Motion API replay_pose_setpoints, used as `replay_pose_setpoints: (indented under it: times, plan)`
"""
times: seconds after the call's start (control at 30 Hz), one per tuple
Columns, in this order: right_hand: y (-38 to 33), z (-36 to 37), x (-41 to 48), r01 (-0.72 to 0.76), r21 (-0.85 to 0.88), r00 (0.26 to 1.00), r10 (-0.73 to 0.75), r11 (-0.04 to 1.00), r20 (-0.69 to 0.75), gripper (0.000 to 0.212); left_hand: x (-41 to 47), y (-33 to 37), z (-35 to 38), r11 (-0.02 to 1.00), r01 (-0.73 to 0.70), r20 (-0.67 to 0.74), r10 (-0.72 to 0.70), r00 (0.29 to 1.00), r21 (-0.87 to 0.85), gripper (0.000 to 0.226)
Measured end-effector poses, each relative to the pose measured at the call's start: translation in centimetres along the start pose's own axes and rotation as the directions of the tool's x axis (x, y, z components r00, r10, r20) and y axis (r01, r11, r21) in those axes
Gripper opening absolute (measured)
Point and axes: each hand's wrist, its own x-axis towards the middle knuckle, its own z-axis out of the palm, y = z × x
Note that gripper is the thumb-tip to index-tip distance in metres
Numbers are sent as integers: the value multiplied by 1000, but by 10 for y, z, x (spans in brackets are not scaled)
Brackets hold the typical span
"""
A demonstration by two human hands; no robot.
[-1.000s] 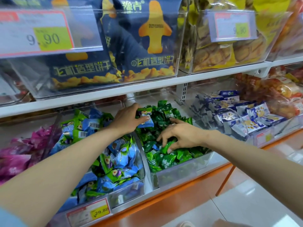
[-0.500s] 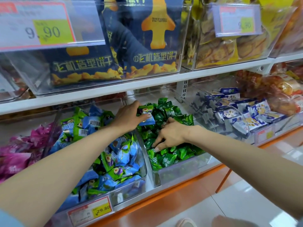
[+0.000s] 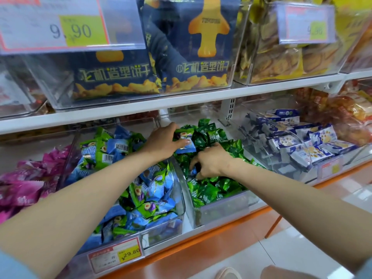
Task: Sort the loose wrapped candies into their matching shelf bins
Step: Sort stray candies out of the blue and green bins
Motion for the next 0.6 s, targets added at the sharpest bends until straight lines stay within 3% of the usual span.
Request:
replay_pose_setpoints:
  times: [0.13, 0.3, 0.37, 0.5, 0.6]
  plan:
    - [-2, 8, 5, -59, 72, 994, 65, 996, -88, 32, -1, -2, -1, 1000, 0, 1, 0, 1000, -5, 51]
    - [-2, 13, 5, -129, 42, 976, 134, 991, -169, 37, 0, -2, 0, 1000, -7, -2, 7, 1000, 10, 51]
    - [-1, 14, 4, -142, 61, 973, 151, 988, -176, 27, 0, -1, 0, 1000, -8, -1, 8, 1000, 6, 50]
    - [9, 8, -3, -124, 350, 951, 212, 929, -226, 13, 3, -2, 2, 1000, -6, -7, 6, 1000, -21, 46]
    - [24, 0, -11, -57, 662, 925, 289, 747, -247, 4, 4, 0, 3, 1000, -13, -23, 13, 1000, -11, 49]
